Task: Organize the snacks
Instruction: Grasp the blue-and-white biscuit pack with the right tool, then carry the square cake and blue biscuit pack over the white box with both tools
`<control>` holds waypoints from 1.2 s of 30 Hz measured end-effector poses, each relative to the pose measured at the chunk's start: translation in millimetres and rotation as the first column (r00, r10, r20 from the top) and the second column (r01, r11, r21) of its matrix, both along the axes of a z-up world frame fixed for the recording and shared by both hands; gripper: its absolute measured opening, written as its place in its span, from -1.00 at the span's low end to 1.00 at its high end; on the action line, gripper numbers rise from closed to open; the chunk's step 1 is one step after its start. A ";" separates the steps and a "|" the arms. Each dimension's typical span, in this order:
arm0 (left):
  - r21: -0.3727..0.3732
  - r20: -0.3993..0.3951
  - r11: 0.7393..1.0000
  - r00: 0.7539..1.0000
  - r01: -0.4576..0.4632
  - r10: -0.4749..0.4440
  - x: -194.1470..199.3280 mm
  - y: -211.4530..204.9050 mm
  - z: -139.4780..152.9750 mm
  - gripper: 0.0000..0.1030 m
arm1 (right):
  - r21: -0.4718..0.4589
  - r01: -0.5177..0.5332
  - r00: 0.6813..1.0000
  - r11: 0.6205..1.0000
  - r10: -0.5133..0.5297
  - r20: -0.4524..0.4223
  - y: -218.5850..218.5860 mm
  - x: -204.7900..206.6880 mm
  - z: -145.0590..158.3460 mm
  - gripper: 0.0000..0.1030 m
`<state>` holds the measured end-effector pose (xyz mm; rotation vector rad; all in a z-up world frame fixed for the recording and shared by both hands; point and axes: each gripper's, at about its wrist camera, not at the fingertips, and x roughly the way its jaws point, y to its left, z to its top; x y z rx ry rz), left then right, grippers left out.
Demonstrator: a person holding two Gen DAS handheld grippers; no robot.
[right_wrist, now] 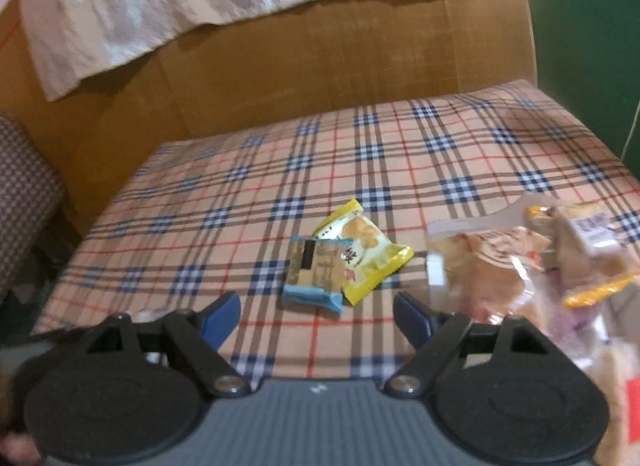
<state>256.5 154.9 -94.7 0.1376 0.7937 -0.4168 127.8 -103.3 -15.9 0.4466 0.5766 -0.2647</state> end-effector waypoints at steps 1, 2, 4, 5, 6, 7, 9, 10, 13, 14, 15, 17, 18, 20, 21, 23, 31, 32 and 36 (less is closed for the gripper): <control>-0.003 -0.002 1.000 1.000 -0.002 0.002 -1.1 2.9 0.6 0.10 | -0.014 0.014 1.000 1.000 -0.014 -0.017 2.5 10.8 -3.7 0.61; -0.005 -0.002 1.000 1.000 -0.009 0.009 -4.1 3.6 2.2 0.10 | -0.022 0.026 0.999 0.999 -0.026 -0.034 4.0 21.4 -7.4 0.61; -0.006 0.001 1.000 1.000 -0.019 0.019 -1.9 6.0 3.0 0.10 | -0.023 0.051 0.997 0.998 -0.052 -0.051 5.2 36.1 -14.4 0.61; -0.010 0.000 1.000 1.000 -0.022 0.022 -1.1 6.3 3.0 0.10 | -0.026 0.065 0.996 0.998 -0.067 -0.058 5.2 41.5 -17.3 0.61; -0.013 -0.003 1.000 1.000 -0.026 0.026 0.5 5.9 2.1 0.10 | -0.029 0.078 0.995 0.997 -0.080 -0.066 5.7 47.7 -20.8 0.60; -0.016 -0.006 0.999 1.000 -0.028 0.028 1.9 4.4 1.1 0.10 | -0.034 0.087 0.993 0.996 -0.089 -0.077 6.5 53.8 -24.0 0.60; -0.007 0.001 0.999 0.999 -0.032 0.032 4.3 2.9 -0.3 0.10 | -0.053 0.108 0.988 0.993 -0.113 -0.102 7.1 64.6 -30.7 0.49; 0.000 0.003 0.999 0.999 -0.035 0.035 6.0 2.3 -1.3 0.10 | -0.057 0.115 0.987 0.992 -0.121 -0.110 7.4 68.6 -33.4 0.44; 0.001 -0.005 0.999 0.999 -0.053 0.053 8.9 1.1 -5.6 0.10 | -0.096 0.112 0.984 0.989 -0.124 -0.128 11.7 76.9 -38.8 -0.01; 0.001 -0.005 0.999 0.999 -0.053 0.053 9.7 1.6 -6.4 0.10 | -0.120 0.097 0.986 0.988 -0.111 -0.125 13.9 77.9 -38.9 -0.16; 0.001 -0.004 0.998 0.998 -0.055 0.055 9.4 1.8 -7.2 0.10 | -0.140 0.086 0.986 0.986 -0.105 -0.131 15.6 77.6 -38.1 -0.18; 0.000 -0.005 0.999 0.999 -0.054 0.054 7.7 2.2 -7.8 0.10 | -0.124 0.067 0.989 0.990 -0.083 -0.125 14.3 73.4 -36.3 -0.20; -0.003 -0.004 0.999 0.999 -0.053 0.053 6.7 2.9 -7.5 0.10 | -0.123 0.068 0.989 0.990 -0.083 -0.119 14.3 70.1 -34.5 -0.20; -0.007 -0.002 0.998 0.998 -0.055 0.055 3.0 4.7 -5.2 0.10 | -0.113 0.050 0.992 0.992 -0.062 -0.106 14.6 62.2 -29.1 -0.20; -0.013 -0.001 0.998 0.998 -0.057 0.057 -0.9 6.2 -2.9 0.10 | -0.109 0.038 0.994 0.993 -0.049 -0.099 15.8 58.0 -25.3 -0.20; -0.025 0.006 0.998 0.999 -0.052 0.052 -7.3 7.9 2.6 0.10 | -0.111 0.001 0.997 0.994 -0.010 -0.082 20.0 47.1 -16.7 -0.20; -0.038 0.065 0.999 0.997 -0.027 0.029 -51.3 14.2 35.9 0.11 | -0.081 -0.079 0.997 0.994 0.078 -0.007 32.8 1.8 19.1 -0.20; -0.039 0.069 0.999 0.997 -0.023 0.026 -56.7 15.6 40.0 0.11 | -0.084 -0.086 0.996 0.993 0.086 0.001 34.6 -5.6 24.2 -0.20; -0.039 0.089 0.999 0.996 -0.016 0.020 -78.8 22.4 54.5 0.11 | -0.103 -0.087 0.995 0.991 0.091 0.032 37.5 -31.4 38.3 -0.20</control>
